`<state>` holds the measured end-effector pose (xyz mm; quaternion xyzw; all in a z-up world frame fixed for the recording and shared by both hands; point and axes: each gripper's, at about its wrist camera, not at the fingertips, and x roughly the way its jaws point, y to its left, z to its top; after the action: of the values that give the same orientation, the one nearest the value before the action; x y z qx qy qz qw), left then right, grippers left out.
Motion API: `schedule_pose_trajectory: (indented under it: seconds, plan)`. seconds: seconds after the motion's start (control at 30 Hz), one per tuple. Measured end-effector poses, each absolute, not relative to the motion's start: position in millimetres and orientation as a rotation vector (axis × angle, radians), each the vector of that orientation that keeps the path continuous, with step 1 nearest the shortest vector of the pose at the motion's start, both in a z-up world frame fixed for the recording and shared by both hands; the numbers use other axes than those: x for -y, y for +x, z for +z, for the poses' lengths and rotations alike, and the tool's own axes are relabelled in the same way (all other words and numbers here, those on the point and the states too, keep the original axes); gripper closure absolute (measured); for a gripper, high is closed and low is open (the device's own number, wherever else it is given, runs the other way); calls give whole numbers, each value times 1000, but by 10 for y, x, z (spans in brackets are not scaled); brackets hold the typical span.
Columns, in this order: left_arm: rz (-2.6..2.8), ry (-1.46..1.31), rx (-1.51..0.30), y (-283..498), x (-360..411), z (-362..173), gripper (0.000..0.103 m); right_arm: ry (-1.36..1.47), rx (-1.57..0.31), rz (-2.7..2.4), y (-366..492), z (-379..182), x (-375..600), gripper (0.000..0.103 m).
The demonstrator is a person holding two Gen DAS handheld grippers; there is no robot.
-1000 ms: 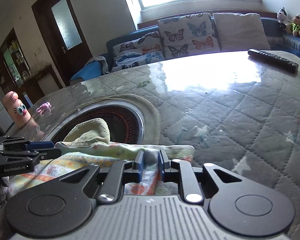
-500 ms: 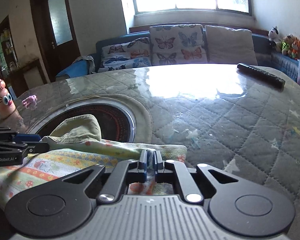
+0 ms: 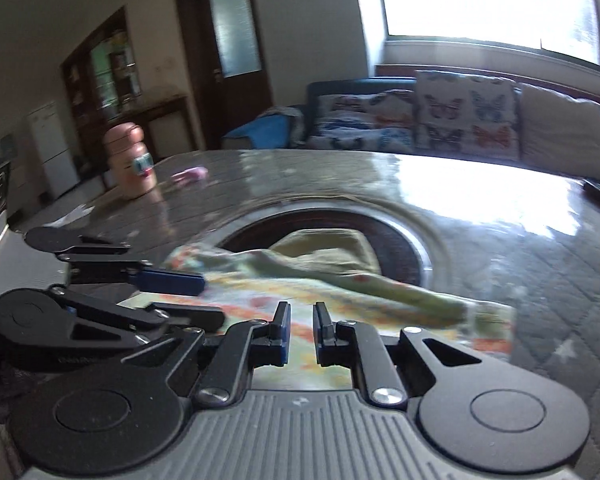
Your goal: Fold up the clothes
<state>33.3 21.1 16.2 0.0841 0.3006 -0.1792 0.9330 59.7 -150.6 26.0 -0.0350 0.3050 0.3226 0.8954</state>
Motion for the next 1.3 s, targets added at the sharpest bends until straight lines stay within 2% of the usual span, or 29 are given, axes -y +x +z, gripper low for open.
schedule_pose_trajectory:
  seconds: [0.4,0.9,0.97,1.1,1.17,1.3]
  plan:
    - [-359,169,-629,128,-176,-40,67,-211,-628,700,248,-17,1306,91]
    - [-312,94,-621,29,-343,-30,63,-57,-649,632,123,86,1768,87]
    - [-311,90,-618,24,-345,-28,62,-19,-647,609,118,123,1860,86]
    - [-305,80,-615,17,-364,-29,57,-12,-673,529,160,31,2030,72]
    - [-293,77,-615,6,-391,-22,49,17,-690,507,180,-24,2150,71]
    - [-271,52,-611,-26,-492,13,44,52,-683,485,175,14,2267,71]
